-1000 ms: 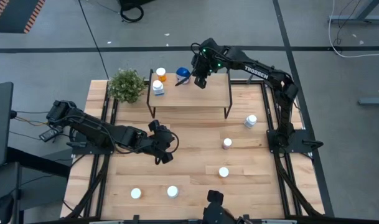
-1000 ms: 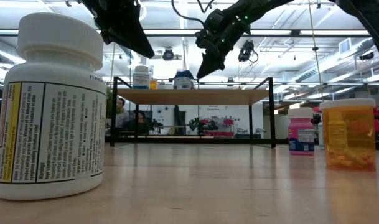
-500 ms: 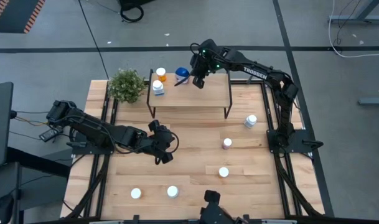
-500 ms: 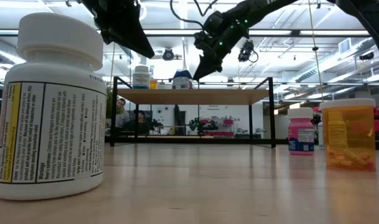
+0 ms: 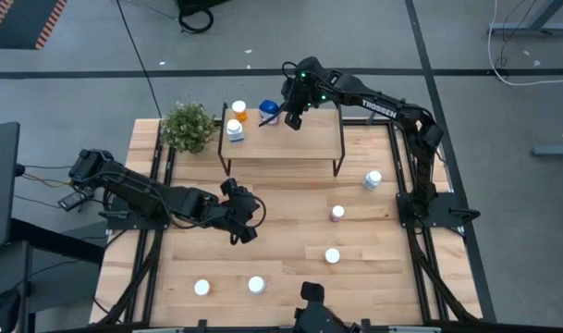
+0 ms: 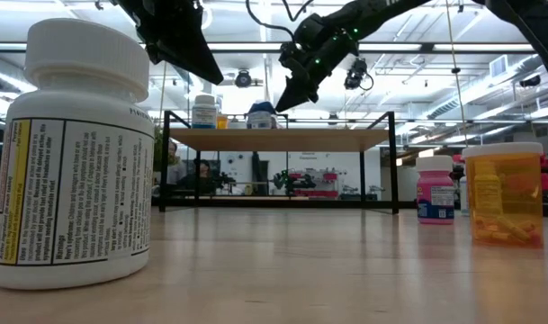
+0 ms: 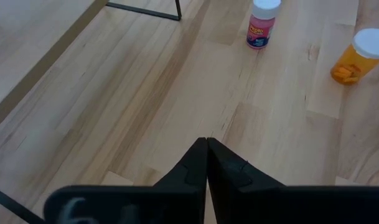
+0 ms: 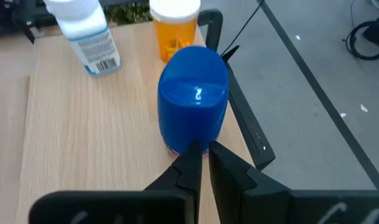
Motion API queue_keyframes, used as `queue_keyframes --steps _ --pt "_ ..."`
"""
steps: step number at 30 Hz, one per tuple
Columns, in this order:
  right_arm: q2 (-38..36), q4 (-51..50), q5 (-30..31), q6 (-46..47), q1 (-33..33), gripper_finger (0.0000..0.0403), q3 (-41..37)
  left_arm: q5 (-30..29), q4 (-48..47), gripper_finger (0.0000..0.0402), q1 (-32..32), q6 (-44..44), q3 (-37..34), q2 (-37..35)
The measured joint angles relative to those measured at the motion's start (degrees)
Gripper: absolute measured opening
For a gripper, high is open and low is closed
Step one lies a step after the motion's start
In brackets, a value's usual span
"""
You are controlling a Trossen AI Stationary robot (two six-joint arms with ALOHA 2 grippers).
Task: Pick and place medicine bottles onto shelf by color
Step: Put the blue pill bottle on the shelf
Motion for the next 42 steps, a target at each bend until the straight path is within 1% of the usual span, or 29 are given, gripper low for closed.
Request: queue_keyframes --steps 7,13,20,25,28,32,34,37,42 --pt "0.00 1.00 -1.03 0.65 -0.01 0.0036 0.00 0.00 0.00 0.0022 0.00 0.02 0.00 0.00" --pt "1.33 2.19 -1.59 1.11 0.37 0.0036 -0.02 -0.01 0.02 0.0013 0.04 0.00 0.00 0.00" --pt "1.10 1.37 -0.06 1.17 0.31 0.0036 -0.06 0.00 -0.06 0.0014 0.04 0.04 0.00 0.00" --pt "0.96 -4.05 -0.07 1.24 0.21 0.0036 1.18 -0.01 -0.07 0.0022 0.04 0.61 0.00 0.00" --pt "0.96 -9.52 -0.06 1.27 0.82 0.0036 1.18 -0.02 -0.07 0.0019 0.04 0.70 0.00 0.02" --pt "0.96 -17.09 -0.12 0.55 2.63 0.0036 1.17 -0.02 -0.07 0.0010 0.04 1.46 0.00 0.01" --pt "0.96 -18.65 -0.64 -0.24 4.06 0.0036 1.16 -0.02 -0.04 0.0008 0.04 1.45 0.00 0.00" --pt "0.96 -16.41 -1.24 -1.59 6.41 0.0036 1.16 -0.02 -0.01 0.0011 0.04 1.44 0.00 0.00" --pt "0.96 -6.46 0.92 -1.82 8.02 0.0036 0.98 -0.02 0.63 0.0019 0.04 1.41 0.00 0.00"
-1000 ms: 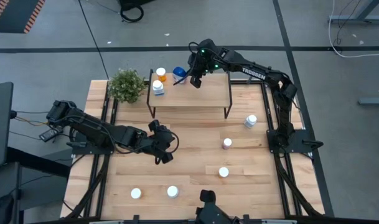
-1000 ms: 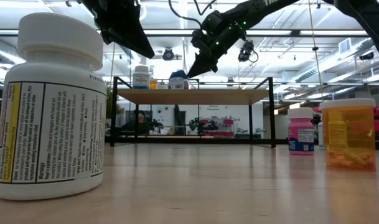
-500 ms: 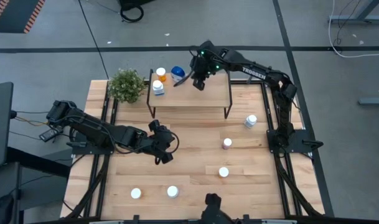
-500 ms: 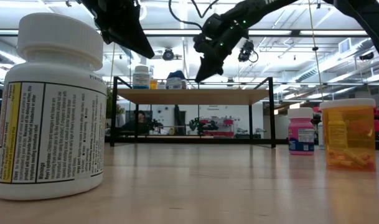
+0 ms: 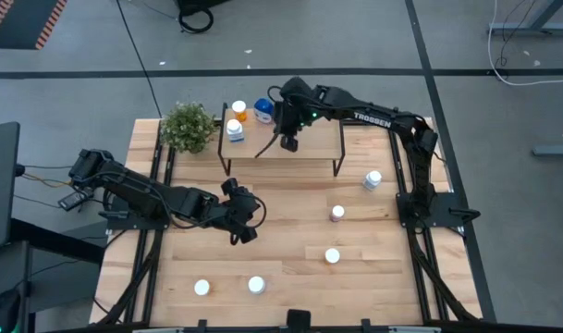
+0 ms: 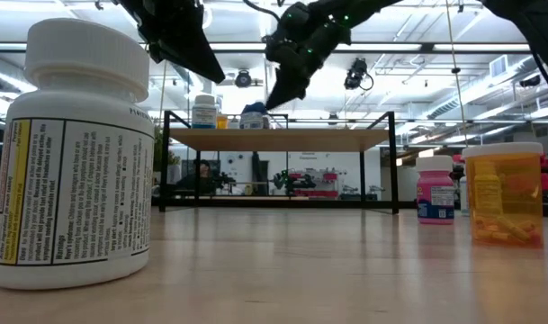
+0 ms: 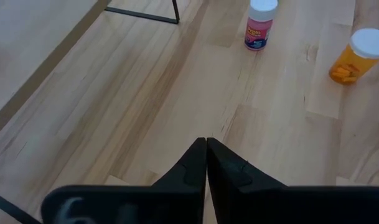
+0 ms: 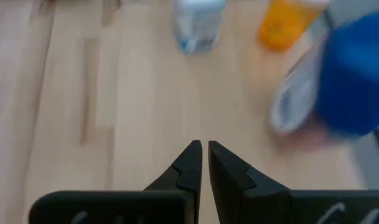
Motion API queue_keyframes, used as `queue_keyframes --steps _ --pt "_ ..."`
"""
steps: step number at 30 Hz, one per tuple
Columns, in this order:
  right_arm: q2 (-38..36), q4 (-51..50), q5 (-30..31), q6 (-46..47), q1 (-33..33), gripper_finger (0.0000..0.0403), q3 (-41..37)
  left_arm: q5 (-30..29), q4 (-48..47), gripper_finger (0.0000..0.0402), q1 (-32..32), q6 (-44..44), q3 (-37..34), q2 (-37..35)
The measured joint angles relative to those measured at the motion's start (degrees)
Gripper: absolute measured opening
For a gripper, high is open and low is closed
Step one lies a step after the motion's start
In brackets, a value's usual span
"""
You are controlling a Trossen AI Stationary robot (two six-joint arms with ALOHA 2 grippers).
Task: Pick and place medicine bottles onto shelf by color
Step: Put the blue pill bottle on the shelf
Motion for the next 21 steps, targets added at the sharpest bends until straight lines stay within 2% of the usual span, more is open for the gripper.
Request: queue_keyframes --steps 9,21 --pt "0.00 6.46 -0.64 2.87 -1.79 0.0036 -0.04 0.02 -0.05 0.0007 0.00 0.05 0.00 0.00" --pt "0.38 11.20 0.92 3.07 -1.70 0.0036 -0.07 0.02 -0.17 0.0022 0.00 0.12 0.00 0.00"
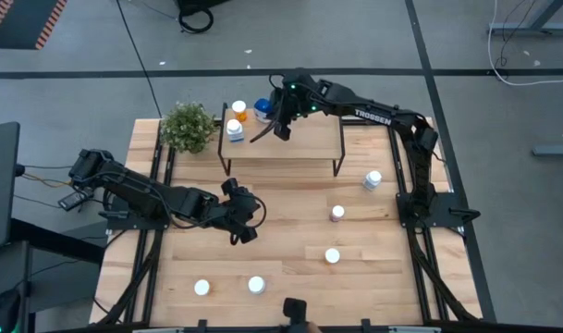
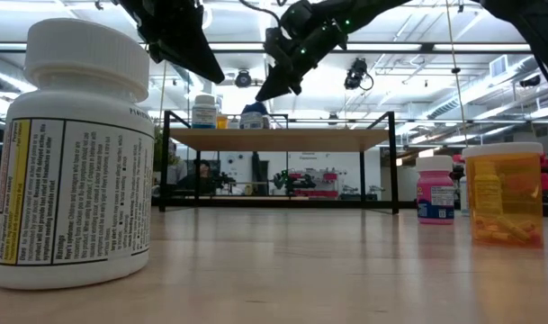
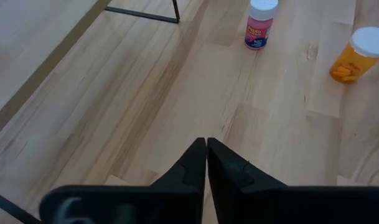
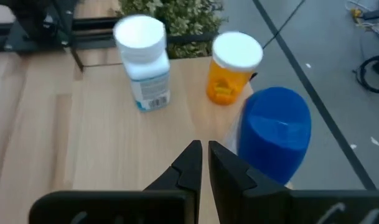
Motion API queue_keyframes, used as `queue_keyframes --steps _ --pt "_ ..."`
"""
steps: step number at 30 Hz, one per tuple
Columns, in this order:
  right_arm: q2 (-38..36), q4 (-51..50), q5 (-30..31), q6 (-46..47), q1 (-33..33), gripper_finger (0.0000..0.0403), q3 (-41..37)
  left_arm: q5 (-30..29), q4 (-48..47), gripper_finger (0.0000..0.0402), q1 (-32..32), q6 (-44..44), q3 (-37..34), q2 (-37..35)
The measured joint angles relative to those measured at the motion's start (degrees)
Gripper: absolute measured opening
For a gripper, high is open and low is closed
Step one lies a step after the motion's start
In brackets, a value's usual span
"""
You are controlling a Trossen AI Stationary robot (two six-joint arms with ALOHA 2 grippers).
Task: Pick and place medicine bottles onto shelf by color
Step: Put the blue pill bottle on the shelf, then put the pink bottle on the shelf
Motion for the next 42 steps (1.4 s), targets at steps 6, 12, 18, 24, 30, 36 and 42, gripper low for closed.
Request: queue_keyframes --steps 6,12,18,24,30,36,42 --pt "1.57 -1.05 0.89 -0.05 -0.39 0.0036 -0.15 0.00 -0.17 0.0009 0.00 0.07 0.00 0.00" --pt "1.44 0.06 2.18 -0.14 -0.77 0.0036 -0.04 0.02 -0.59 0.0015 0.00 0.08 0.00 0.00" --pt "1.44 -0.45 4.87 -0.06 -2.09 0.0036 -0.04 0.02 -0.61 0.0021 -0.09 0.01 0.00 0.00" --pt "1.44 -1.39 5.68 -0.01 -2.37 0.0036 -0.04 0.02 -0.60 0.0010 -0.09 -0.04 0.00 0.00" --pt "1.13 -2.71 3.40 0.33 -1.58 0.0036 -0.04 0.00 -0.79 0.0014 -0.09 -0.07 0.00 0.00" --pt "0.72 -10.40 2.88 0.91 0.68 0.0036 0.35 0.02 -1.47 0.0021 -0.09 -0.07 0.00 0.00" --pt "0.24 -24.07 -1.77 1.63 4.65 0.0036 1.31 0.56 -4.37 0.0011 -0.33 -0.13 0.02 -0.04"
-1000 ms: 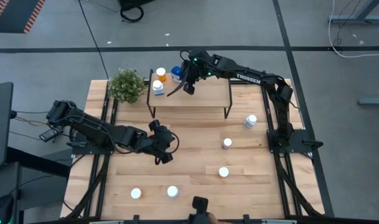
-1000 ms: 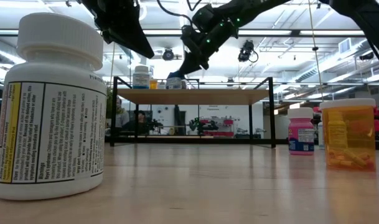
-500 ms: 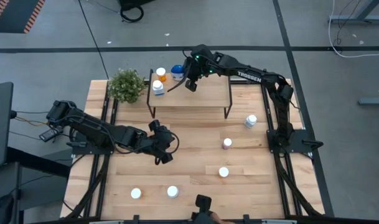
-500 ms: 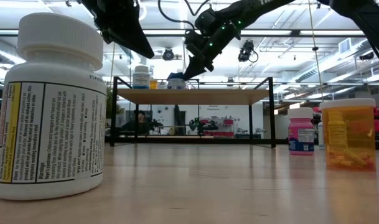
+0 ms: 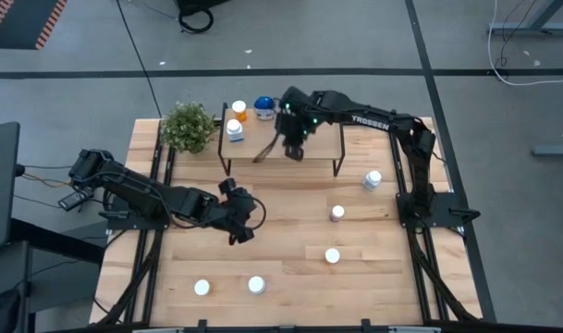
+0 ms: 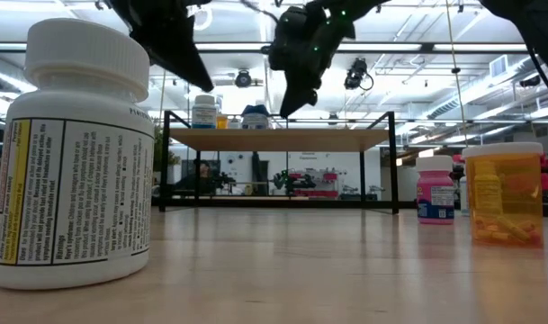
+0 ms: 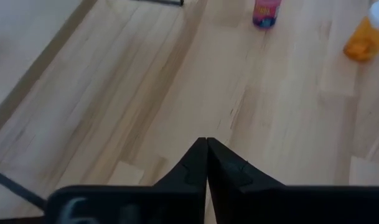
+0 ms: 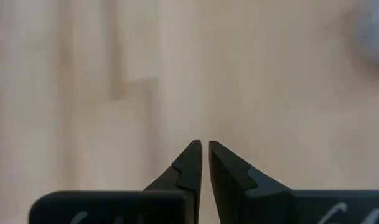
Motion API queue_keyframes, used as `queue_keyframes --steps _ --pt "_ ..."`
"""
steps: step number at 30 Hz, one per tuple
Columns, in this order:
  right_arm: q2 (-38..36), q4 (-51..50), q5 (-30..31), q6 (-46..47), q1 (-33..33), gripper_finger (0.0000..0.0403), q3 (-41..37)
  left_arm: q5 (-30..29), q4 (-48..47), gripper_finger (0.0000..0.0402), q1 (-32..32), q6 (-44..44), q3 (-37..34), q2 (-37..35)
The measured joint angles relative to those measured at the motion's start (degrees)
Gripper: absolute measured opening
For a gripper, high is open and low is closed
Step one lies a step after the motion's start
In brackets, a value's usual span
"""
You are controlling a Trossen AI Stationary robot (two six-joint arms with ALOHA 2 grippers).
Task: Pick and place medicine bottles onto shelf by color
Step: Put the pink bottle on the shelf
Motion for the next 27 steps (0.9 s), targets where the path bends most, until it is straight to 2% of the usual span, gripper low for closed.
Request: queue_keyframes --steps 3,11,20,27 --pt "-0.18 -4.98 -3.30 0.15 3.85 0.0042 0.02 1.05 -2.05 0.0007 -0.74 -0.34 0.00 0.00" --pt "-0.18 -18.09 -2.49 4.35 15.62 0.0094 0.02 4.22 -6.91 0.0016 -3.63 -4.55 0.00 -0.53" --pt "-0.48 -26.55 3.85 19.10 26.85 0.0185 0.02 4.18 -7.40 0.0005 -7.35 -5.80 0.05 -0.90" --pt "-2.31 -32.01 12.59 25.94 33.12 0.0231 -1.30 3.53 -7.26 0.0017 -9.64 -6.03 0.05 -0.90"
